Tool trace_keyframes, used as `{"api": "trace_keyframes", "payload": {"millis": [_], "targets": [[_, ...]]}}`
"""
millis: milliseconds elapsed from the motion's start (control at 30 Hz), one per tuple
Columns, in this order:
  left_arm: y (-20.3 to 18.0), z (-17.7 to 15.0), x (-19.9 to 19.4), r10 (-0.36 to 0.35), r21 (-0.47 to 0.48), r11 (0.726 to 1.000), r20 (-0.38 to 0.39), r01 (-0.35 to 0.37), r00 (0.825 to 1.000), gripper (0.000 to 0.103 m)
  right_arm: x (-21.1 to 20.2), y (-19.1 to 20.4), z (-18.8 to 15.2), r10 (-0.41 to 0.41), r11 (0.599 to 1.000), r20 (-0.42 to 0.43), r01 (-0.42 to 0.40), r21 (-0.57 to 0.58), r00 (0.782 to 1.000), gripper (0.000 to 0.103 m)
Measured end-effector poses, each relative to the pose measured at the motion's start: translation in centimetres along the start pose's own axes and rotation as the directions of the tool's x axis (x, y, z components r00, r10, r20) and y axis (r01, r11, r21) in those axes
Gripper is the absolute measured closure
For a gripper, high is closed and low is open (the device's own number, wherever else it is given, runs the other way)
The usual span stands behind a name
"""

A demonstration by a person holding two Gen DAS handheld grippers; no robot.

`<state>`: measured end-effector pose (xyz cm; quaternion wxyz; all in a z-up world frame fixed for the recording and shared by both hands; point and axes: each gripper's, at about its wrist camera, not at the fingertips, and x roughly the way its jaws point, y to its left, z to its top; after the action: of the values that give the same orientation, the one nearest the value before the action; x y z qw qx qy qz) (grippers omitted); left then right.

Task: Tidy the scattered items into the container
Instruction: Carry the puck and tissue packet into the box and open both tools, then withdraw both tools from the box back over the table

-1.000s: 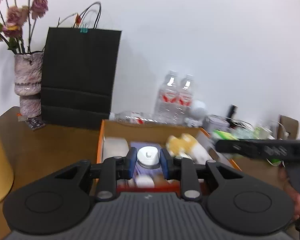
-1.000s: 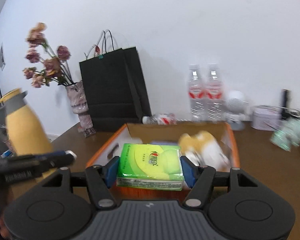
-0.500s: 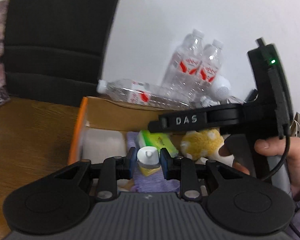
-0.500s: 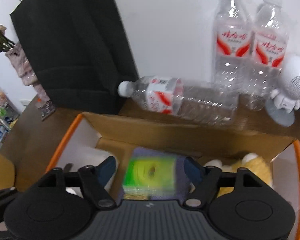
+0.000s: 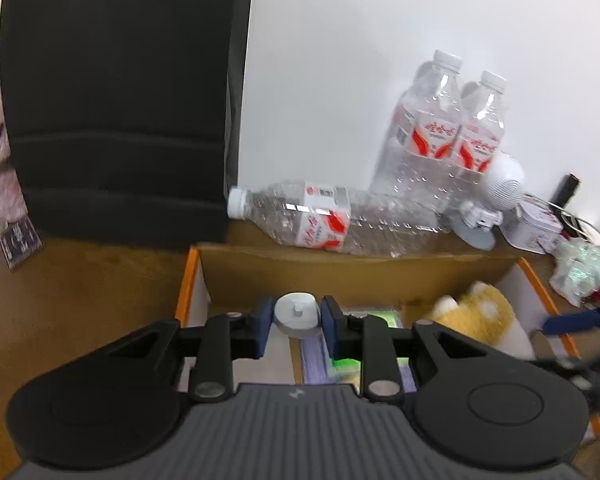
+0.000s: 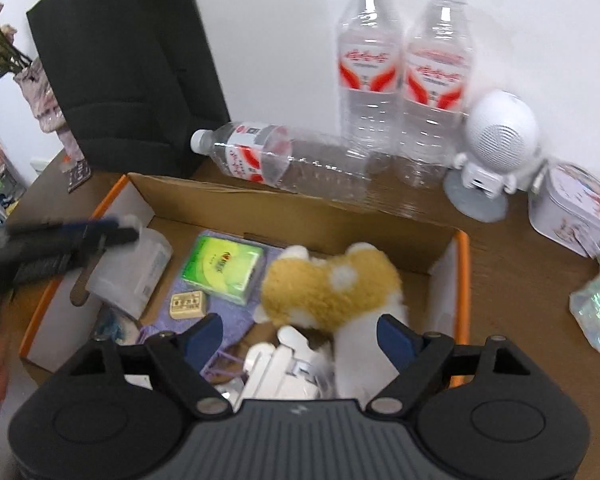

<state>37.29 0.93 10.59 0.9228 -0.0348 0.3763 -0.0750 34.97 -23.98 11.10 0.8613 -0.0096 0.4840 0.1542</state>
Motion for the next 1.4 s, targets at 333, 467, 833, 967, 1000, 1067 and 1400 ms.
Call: {"api": "trace_keyframes", "payload": {"millis": [333, 467, 833, 967, 1000, 1067, 1400], "targets": [[0.1, 0.8, -0.5, 0.032, -0.023, 0.999, -0.048, -0.033, 0.998, 0.03, -1.6, -0.9, -0.8, 0.016, 0.999, 0.013, -0.017, 0.029, 1.0, 0.019], [-0.8, 1.3, -3.4, 0.061, 0.004, 0.998, -0.07, -0.06, 0.996, 0.002, -2.9, -0.9, -1.1, 0.008, 0.999, 0.012, -0.008, 0.038, 1.0, 0.019], [-4.3, -0.4, -12.8, 0.092, 0.06, 0.995, -0.128, -0.085, 0.988, 0.0, -9.8, 0.4, -4.0, 0.049, 0.985, 0.053, -0.057, 0.161, 0.997, 0.012], [-5.7, -2.2, -16.4, 0.077, 0.073, 0.995, -0.117, -0.069, 0.99, 0.0, -12.3, 1.7, -5.5, 0.044, 0.984, 0.074, -0.055, 0.168, 0.996, 0.012], [-5.9, -2.6, -17.2, 0.07, 0.074, 0.995, -0.106, -0.063, 0.992, 0.0, -12.8, 1.9, -6.0, 0.047, 0.983, 0.08, -0.06, 0.172, 0.996, 0.011], [-6.3, -3.9, -19.0, 0.065, 0.066, 0.996, -0.071, -0.06, 0.995, 0.0, -13.8, 2.7, -7.2, 0.055, 0.984, 0.095, -0.07, 0.166, 0.994, 0.011], [-8.4, -13.7, -27.2, 0.066, 0.104, 0.991, 0.199, -0.088, 0.978, 0.0, -16.9, 7.8, -17.3, -0.012, 0.996, 0.374, -0.021, 0.085, 0.927, 0.01]]}}
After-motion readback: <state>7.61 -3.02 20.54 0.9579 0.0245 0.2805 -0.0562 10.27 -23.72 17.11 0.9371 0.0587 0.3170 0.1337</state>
